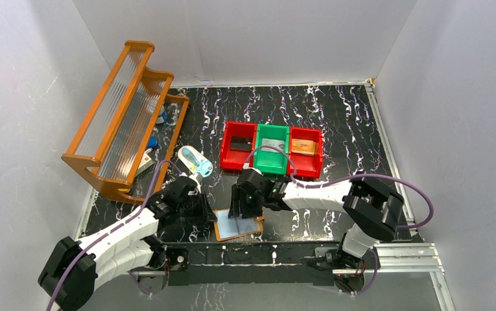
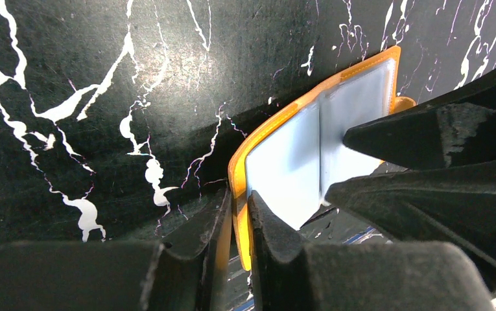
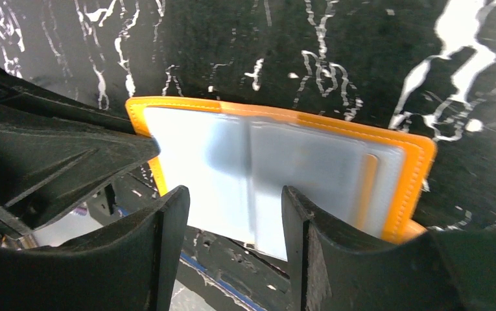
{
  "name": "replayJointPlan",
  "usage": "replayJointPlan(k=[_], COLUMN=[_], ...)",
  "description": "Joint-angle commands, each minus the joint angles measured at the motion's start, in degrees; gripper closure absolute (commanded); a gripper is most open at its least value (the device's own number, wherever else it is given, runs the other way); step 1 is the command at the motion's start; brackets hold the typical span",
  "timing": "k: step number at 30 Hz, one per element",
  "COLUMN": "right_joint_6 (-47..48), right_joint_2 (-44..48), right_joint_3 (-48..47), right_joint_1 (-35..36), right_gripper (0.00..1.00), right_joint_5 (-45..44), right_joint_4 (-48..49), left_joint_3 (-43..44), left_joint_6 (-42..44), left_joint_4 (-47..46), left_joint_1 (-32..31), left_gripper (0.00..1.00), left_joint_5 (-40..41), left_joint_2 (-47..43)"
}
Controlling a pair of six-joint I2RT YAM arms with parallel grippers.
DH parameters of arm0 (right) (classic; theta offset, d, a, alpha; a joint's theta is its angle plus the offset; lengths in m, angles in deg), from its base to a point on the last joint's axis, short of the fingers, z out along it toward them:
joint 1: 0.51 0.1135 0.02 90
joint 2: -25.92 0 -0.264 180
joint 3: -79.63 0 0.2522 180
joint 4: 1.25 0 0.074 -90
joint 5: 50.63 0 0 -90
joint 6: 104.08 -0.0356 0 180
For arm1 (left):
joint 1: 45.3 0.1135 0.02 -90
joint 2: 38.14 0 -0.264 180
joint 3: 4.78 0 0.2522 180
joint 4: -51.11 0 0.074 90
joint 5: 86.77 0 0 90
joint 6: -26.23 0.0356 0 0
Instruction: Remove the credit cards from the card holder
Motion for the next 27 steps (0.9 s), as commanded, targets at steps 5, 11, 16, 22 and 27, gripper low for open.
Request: replayJointPlan(k=[5,11,16,22,27], right_joint_6=[2.83,3.98,1.52,0.37,0.78], right_joint_2=[-0.02,5.20,7.23,7.77,6.23], right_joint_3=[-3.08,-3.56,-1.52,-1.16,-1.26], right_joint_1=[0.17,0.20,0.20,0.20,0.20], right_gripper=[0.38,0.37,0.35,0.35,0.35], right_joint_5=[1.02,-3.01,-5.62,-6.71,-5.88], right_joint_4=[-0.82,-7.21,-10.63,-12.56,-13.11], left_joint_3=[-0.12,-0.62,-0.27,-0.20,0.19], left_joint_6=[0.14,-0.32,-0.06,0.11,0.19], left_joint_4=[-0.23,-0.78,-0.84,-0.67,-0.58], left_joint_1=[-0.12,-0.17,-0.13,-0.13,-0.12], left_gripper=[0.89,0.89,0.89,0.89,0.89], left_joint_5=[-1.56,-1.70,-1.95,-1.88,-1.80], left_joint_2=[-1.08,-1.26,-1.05,-0.88,-0.78])
